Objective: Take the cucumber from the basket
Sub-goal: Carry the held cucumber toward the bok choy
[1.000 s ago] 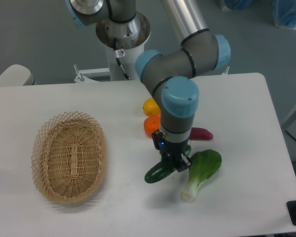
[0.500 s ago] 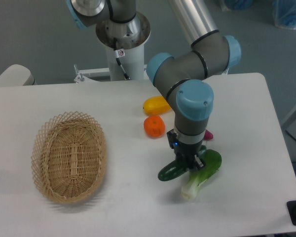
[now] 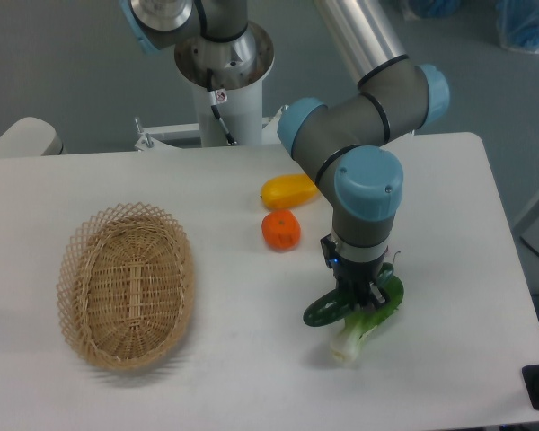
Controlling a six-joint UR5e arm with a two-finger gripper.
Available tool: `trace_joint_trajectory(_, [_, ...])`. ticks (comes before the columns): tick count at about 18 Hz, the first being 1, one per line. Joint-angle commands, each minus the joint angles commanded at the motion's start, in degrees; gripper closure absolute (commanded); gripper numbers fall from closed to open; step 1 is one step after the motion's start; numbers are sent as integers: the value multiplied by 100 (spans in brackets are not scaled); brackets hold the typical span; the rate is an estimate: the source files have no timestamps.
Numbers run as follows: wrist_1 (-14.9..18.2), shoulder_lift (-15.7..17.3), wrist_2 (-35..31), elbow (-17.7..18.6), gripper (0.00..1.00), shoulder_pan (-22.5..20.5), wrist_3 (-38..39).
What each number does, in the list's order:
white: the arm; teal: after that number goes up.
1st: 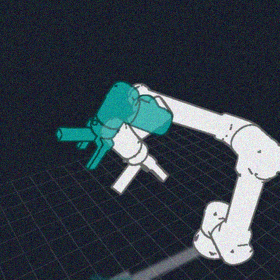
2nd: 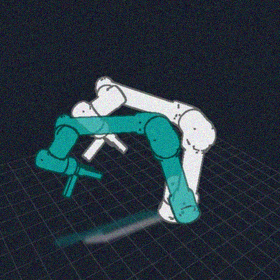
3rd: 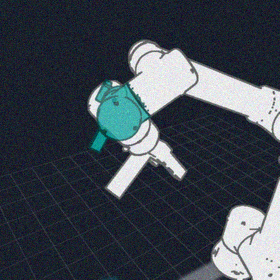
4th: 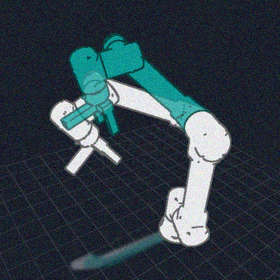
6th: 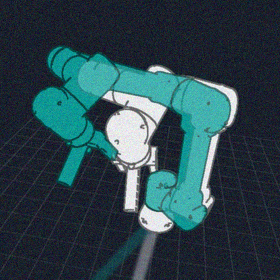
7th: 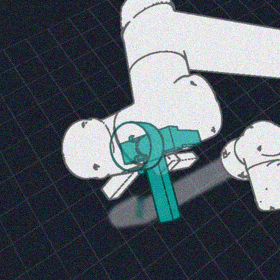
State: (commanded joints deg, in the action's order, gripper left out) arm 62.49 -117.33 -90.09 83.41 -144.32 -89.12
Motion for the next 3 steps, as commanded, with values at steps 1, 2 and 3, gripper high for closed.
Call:
trace_joint_trajectory(1, [18, 0, 0, 0, 90, 0, 0])
trace_joint_trajectory(2, [18, 9, 0, 0, 90, -9, 0])
trace_joint_trajectory(3, [18, 0, -9, 0, 90, -9, 0])
